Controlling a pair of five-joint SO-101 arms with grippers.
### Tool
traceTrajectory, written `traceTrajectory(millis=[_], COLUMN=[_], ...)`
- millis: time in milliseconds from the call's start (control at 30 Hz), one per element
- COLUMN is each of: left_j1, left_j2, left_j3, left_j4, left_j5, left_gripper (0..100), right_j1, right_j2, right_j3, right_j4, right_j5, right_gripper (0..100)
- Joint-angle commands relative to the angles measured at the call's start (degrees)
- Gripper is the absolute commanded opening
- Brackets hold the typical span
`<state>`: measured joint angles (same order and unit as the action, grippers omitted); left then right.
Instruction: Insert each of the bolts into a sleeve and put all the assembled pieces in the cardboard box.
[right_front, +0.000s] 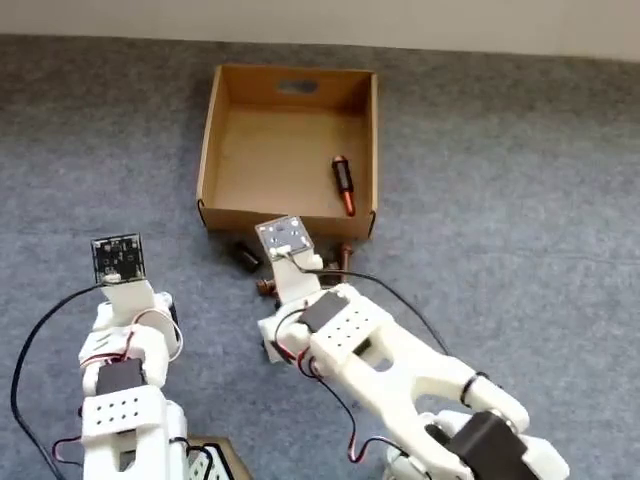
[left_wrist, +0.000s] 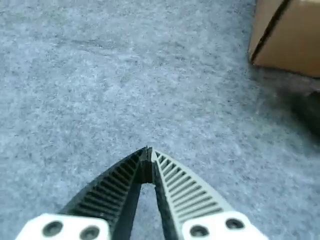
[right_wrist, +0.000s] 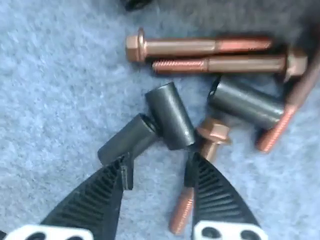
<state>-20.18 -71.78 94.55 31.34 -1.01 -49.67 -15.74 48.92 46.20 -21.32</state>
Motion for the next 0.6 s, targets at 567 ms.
traceTrajectory(millis=[567], left_j1=[-0.7], left_j2=[-0.8], left_j3=[-2.9], left_j4=[-1.4], left_j5=[1.1], left_gripper=[1], right_j1=[-7.6], right_j2=[4.2], right_j3=[-8.2], right_j4=[-1.4], right_j5=[-1.4], right_gripper=[17.3])
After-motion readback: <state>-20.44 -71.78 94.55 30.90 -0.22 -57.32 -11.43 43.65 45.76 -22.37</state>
